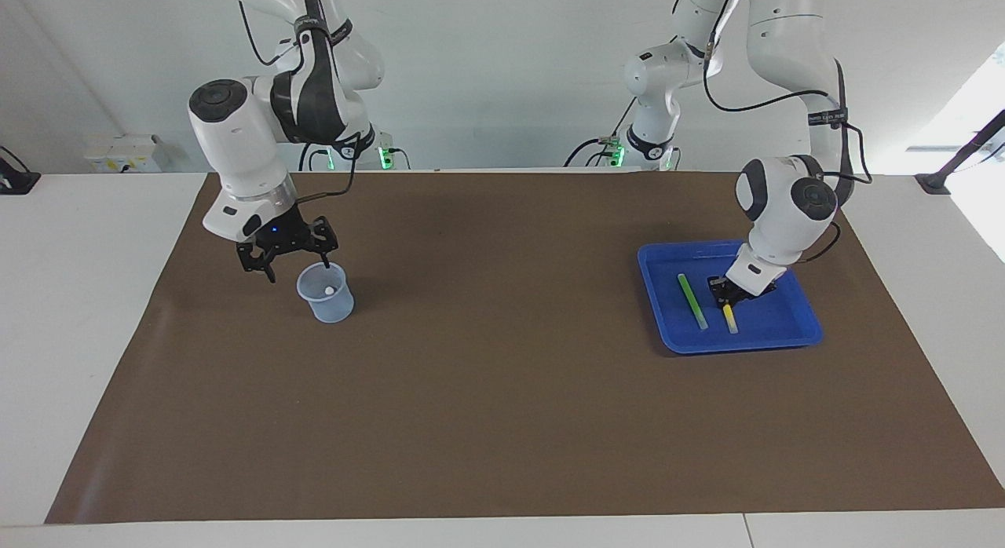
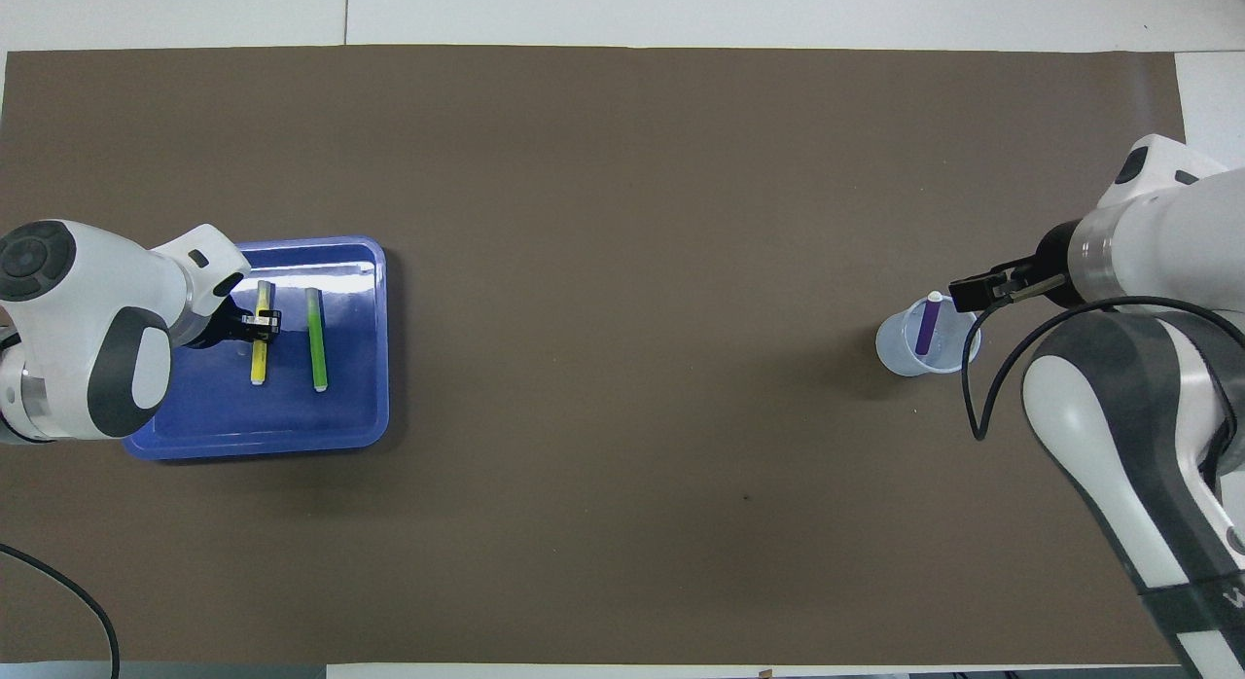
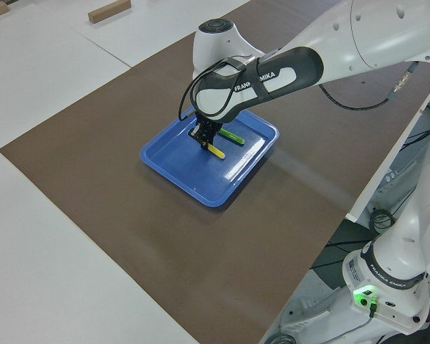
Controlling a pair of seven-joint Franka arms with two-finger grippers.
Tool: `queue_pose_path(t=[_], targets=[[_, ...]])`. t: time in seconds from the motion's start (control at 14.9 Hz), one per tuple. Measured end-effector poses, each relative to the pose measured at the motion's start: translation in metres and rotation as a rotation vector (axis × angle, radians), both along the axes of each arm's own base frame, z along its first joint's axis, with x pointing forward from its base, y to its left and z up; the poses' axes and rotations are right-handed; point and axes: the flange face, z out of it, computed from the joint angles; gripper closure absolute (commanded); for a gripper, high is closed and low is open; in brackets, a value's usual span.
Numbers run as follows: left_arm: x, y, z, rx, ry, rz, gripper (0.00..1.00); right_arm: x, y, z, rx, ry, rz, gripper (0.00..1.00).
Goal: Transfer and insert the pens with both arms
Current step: 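Grasp the yellow pen with the left gripper while the right gripper withdraws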
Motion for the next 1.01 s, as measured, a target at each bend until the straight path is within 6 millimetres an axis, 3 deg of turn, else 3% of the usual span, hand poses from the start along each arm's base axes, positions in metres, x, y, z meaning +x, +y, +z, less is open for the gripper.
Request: queue_pose_path(t=[0.34, 0.81, 1.01], targets=[[0.006, 0.008, 0.011, 0.004, 0.013, 0.014, 1.0, 0.005, -0.014, 0.051, 0.005, 0.0, -0.07, 0.0], [0.026, 0.006, 0.068, -0.003, 0.091, 0.045, 1.0, -0.001, -0.029, 0.092, 0.009, 0.046, -0.139, 0.0], [0.03, -0.002, 0.093, -0.058, 0.147, 0.148, 1.0, -0.006, -0.031, 0.107, 0.013, 0.076, -0.206, 0.0]])
